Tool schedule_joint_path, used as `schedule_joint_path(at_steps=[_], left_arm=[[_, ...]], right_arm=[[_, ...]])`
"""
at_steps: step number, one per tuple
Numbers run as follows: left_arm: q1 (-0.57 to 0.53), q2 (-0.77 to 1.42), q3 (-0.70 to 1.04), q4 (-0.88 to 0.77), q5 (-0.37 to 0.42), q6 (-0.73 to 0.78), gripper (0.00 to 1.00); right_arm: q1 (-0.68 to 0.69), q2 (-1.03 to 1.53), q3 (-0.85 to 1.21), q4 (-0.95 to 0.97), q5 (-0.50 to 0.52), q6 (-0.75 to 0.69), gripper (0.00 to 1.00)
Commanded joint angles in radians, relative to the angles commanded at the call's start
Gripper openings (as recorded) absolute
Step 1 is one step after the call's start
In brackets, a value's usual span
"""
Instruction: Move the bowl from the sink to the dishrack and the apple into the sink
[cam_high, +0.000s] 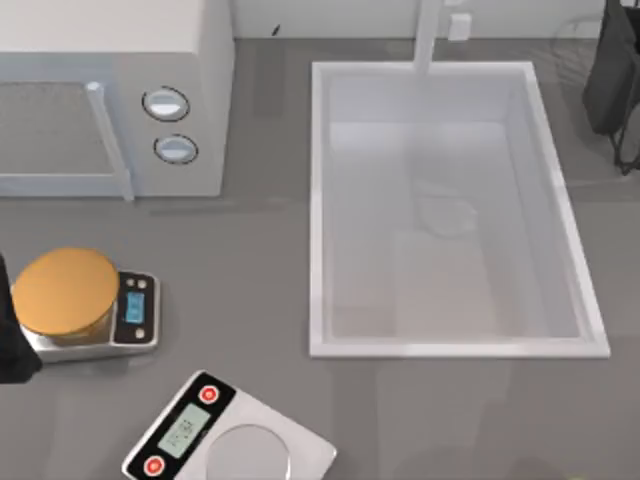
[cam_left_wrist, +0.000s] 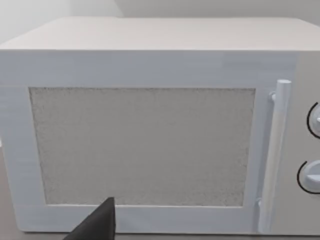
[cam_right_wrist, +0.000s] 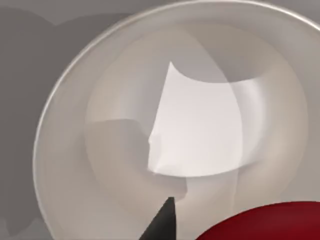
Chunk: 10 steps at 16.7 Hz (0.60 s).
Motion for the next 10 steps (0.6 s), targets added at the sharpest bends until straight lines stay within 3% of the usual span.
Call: schedule_joint_path(at_steps=[6,10], left_arm=[[0.0,0.0,0.0,0.0,0.0,0.0,1.0],[0.0,0.0,0.0,0.0,0.0,0.0,1.0]], right_arm=[[0.003,-0.018,0.021,-0.024,-0.001,0.002,0.0],[0.082,-0.006,0.01,0.079,0.035,0.026,0.0]])
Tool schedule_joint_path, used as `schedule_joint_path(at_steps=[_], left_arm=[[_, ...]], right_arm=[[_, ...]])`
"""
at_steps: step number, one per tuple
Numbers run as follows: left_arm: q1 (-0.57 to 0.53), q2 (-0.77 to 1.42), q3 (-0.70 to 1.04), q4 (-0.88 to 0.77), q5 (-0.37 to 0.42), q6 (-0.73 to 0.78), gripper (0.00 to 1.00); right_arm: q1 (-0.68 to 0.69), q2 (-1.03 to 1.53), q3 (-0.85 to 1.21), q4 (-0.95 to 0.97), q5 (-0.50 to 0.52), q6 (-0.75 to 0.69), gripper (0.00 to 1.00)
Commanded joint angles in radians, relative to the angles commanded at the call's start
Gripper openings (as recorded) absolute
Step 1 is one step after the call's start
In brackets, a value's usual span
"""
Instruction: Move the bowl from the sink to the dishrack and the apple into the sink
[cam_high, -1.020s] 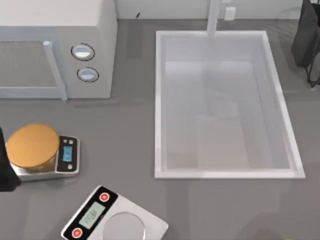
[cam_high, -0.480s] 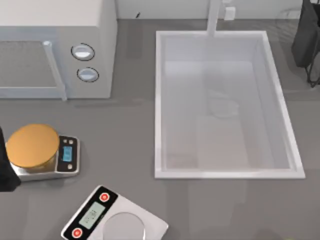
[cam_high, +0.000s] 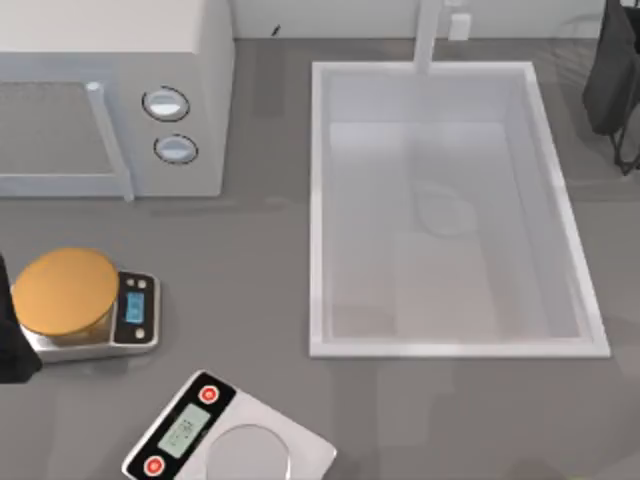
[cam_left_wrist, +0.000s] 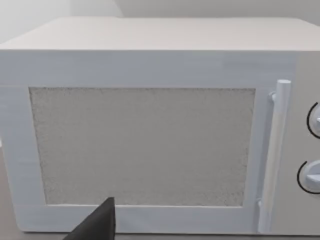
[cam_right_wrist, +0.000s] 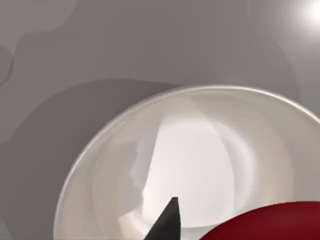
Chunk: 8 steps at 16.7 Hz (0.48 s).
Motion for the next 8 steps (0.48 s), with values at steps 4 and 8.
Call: schedule_joint_path(at_steps=[4,8], left_arm=[[0.0,0.0,0.0,0.0,0.0,0.0,1.0],[0.0,0.0,0.0,0.0,0.0,0.0,1.0]], right_arm=[[0.171,0.023,-0.032,0.258,0.083,0.054,0.0],[0.378,0.049,-0.084,0.622,0.2,0.12,0.0]])
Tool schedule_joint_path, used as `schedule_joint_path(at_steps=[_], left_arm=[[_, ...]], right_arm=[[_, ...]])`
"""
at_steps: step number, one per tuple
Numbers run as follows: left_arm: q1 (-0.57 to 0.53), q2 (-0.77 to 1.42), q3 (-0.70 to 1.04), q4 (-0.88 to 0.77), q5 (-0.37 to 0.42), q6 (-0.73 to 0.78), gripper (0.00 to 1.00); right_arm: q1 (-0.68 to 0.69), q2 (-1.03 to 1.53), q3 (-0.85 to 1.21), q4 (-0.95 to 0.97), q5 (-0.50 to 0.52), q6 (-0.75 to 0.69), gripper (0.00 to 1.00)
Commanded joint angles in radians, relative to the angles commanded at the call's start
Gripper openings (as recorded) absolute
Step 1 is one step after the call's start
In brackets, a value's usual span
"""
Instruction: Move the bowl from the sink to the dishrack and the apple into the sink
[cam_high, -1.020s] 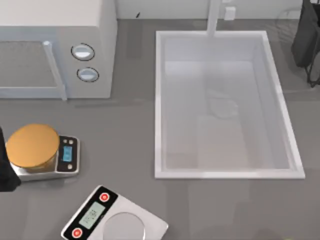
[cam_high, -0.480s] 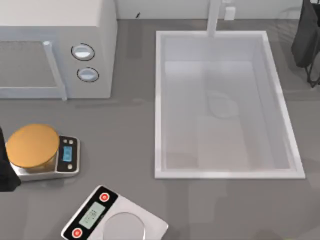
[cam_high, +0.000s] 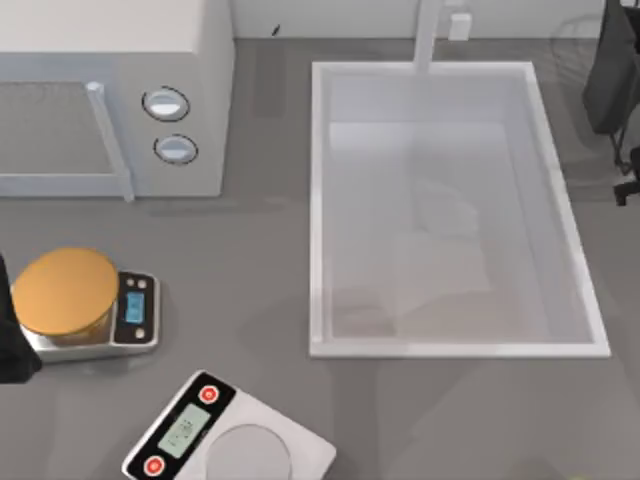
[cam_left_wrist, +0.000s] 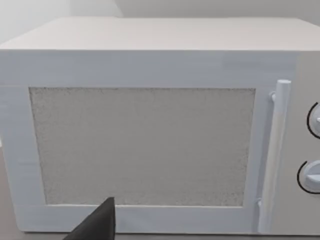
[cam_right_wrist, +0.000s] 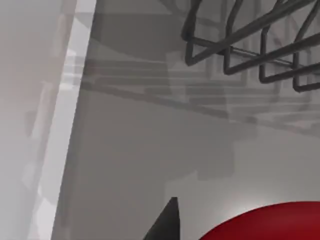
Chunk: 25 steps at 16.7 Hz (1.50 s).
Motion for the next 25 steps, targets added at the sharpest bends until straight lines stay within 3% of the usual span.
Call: schedule_joint_path(at_steps=[7,12,16,25], left_arm=[[0.0,0.0,0.0,0.0,0.0,0.0,1.0],[0.0,0.0,0.0,0.0,0.0,0.0,1.0],[0.0,0.0,0.0,0.0,0.0,0.0,1.0],[0.0,0.0,0.0,0.0,0.0,0.0,1.0]], right_arm=[[0.331,0.042,-0.125,0.706,0.24,0.11,0.0],[0.488,0.066,-0.213,1.088,0.388,0.171,0.0],[0.544,0.072,-0.254,1.223,0.451,0.194,0.0],[0.548,0.141,-0.261,1.299,0.454,0.195,0.0]])
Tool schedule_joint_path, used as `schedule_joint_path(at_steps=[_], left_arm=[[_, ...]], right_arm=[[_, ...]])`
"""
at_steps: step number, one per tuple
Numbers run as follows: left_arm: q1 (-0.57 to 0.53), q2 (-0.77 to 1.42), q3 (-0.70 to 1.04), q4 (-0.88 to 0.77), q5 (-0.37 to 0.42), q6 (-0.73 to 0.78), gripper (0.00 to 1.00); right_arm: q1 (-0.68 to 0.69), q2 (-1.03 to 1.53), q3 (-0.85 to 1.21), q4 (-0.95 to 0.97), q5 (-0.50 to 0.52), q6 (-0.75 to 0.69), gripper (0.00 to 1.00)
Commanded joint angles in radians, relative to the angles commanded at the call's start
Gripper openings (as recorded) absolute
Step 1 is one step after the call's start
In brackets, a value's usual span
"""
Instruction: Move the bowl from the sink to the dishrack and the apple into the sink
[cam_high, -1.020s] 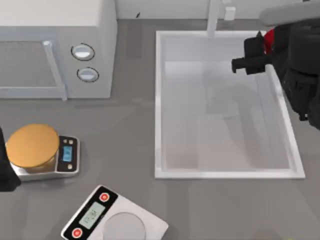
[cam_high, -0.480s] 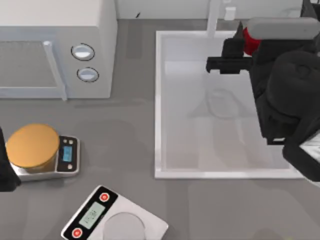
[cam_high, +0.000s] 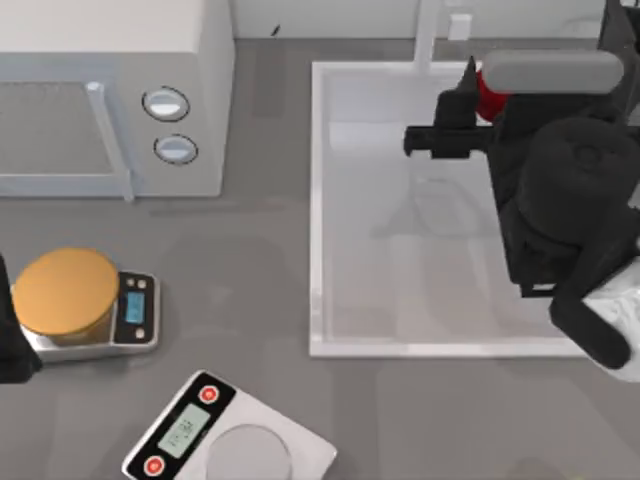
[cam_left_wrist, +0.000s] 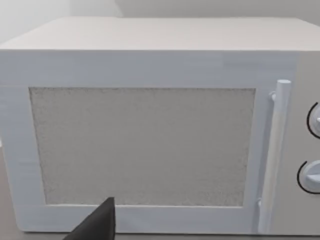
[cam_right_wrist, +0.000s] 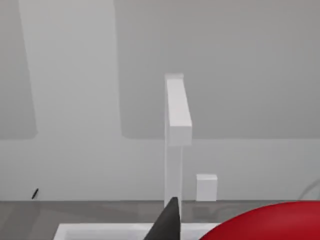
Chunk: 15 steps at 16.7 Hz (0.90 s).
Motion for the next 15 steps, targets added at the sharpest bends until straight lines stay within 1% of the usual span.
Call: schedule_joint_path(at_steps=[2,9,12,15], left_arm=[[0.0,0.0,0.0,0.0,0.0,0.0,1.0],[0.0,0.0,0.0,0.0,0.0,0.0,1.0],[0.0,0.0,0.0,0.0,0.0,0.0,1.0],[0.0,0.0,0.0,0.0,0.0,0.0,1.0]], right_arm=[[0.003,0.093,-0.011,0.099,0.004,-0.001,0.0],[-0.001,0.466,-0.072,0.562,0.01,-0.004,0.0],[-0.002,0.552,-0.092,0.653,0.009,-0.004,0.0],[-0.002,0.561,-0.095,0.663,0.008,-0.005,0.0]])
